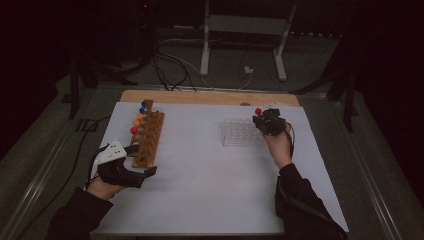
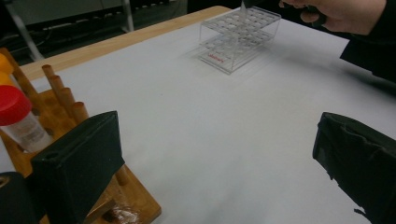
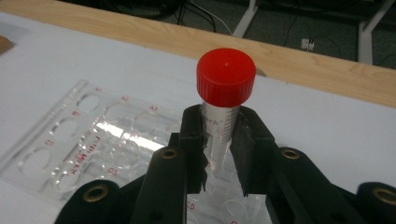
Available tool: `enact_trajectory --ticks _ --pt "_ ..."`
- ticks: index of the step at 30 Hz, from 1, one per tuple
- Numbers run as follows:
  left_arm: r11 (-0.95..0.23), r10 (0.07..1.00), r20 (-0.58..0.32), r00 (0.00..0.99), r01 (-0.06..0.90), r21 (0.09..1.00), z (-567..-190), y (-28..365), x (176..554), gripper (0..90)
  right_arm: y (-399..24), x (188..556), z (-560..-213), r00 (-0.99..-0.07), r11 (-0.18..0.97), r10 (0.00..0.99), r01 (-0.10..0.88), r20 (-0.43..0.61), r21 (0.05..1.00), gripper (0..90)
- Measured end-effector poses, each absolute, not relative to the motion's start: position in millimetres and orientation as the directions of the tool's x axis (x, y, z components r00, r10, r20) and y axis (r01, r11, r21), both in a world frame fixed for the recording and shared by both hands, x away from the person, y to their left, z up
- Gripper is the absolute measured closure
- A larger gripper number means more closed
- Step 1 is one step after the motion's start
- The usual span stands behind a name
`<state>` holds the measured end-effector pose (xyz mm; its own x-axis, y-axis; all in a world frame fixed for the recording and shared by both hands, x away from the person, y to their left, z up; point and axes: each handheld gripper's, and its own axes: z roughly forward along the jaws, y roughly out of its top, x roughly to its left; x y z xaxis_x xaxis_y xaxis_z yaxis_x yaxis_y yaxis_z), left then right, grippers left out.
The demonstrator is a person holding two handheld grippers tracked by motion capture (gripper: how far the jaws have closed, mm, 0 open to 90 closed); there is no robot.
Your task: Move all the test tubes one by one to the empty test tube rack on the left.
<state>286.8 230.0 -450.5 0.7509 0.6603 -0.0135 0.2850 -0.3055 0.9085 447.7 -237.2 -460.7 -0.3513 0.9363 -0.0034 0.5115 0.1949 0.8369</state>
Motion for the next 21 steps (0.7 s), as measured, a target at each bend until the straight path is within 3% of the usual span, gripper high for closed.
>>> enact_trajectory --ticks 11,21 --pt "-0.301 0.645 -0.022 0.764 0.28 0.911 -441.5 226.0 286.4 2.3 -238.9 428.7 -419.5 -0.361 0.213 0.931 0.411 -0.056 0.887 74.7" --pt "-0.298 0.613 -0.033 0.79 0.269 0.916 -427.8 213.2 290.5 2.3 -224.4 397.4 -402.5 -0.473 0.272 0.878 0.353 -0.08 0.895 74.7"
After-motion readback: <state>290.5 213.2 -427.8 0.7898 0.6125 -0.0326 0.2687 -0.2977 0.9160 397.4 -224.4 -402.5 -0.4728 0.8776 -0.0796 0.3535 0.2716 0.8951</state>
